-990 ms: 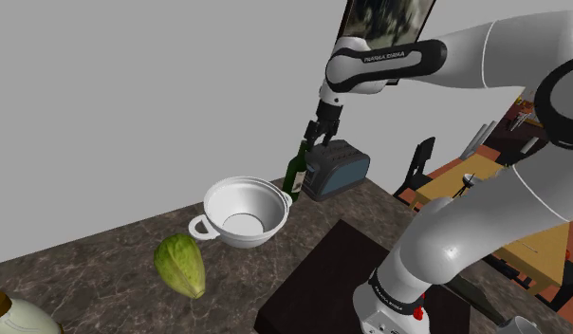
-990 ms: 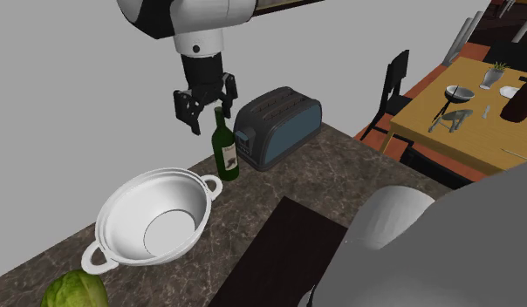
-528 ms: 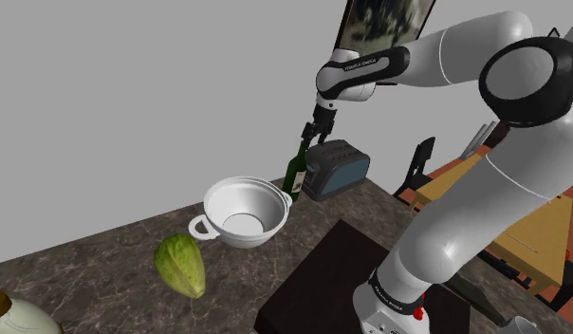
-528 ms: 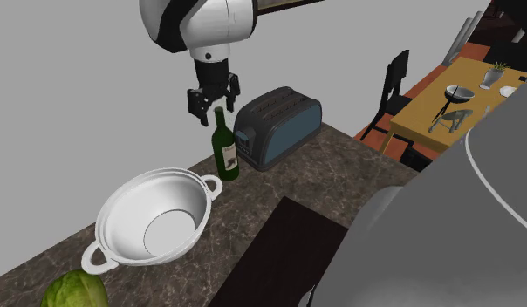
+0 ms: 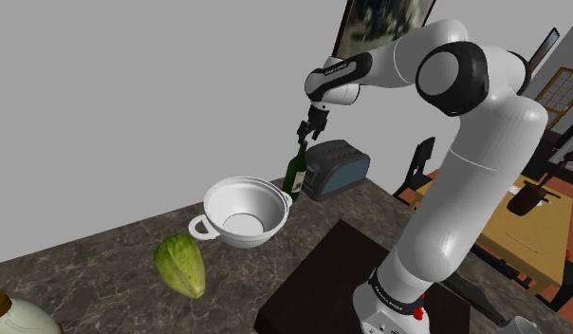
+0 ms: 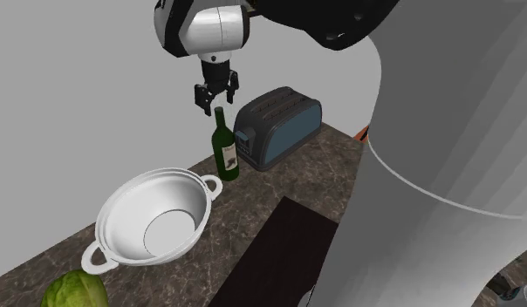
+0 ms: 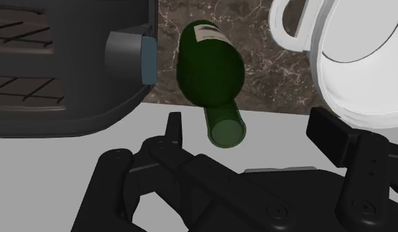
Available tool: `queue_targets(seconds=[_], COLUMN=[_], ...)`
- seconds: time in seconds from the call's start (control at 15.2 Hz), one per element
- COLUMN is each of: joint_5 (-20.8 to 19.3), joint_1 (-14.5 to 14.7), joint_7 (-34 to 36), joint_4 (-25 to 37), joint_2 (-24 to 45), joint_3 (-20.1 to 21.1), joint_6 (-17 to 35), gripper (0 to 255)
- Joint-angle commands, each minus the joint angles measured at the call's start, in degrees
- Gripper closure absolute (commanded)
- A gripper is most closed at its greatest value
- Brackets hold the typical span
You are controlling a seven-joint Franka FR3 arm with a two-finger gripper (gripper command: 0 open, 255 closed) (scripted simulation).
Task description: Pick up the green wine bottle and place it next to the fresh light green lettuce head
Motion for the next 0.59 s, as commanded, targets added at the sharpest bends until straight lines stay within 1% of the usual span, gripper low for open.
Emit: queue_targets(seconds=[0.0, 0.46, 0.53], joint_5=[1.28, 3.50, 3.49], joint_1=[-0.54, -0.94, -0.94], joint_7=[-1.30, -2.77, -2.76], joint_4=[1.93, 0.41, 0.40], joint_2=[2.49, 6.18, 6.17], joint_3=[-0.06, 0.57, 0.58], joint_6=[0.92, 5.80, 5.80], gripper=[0, 0, 0])
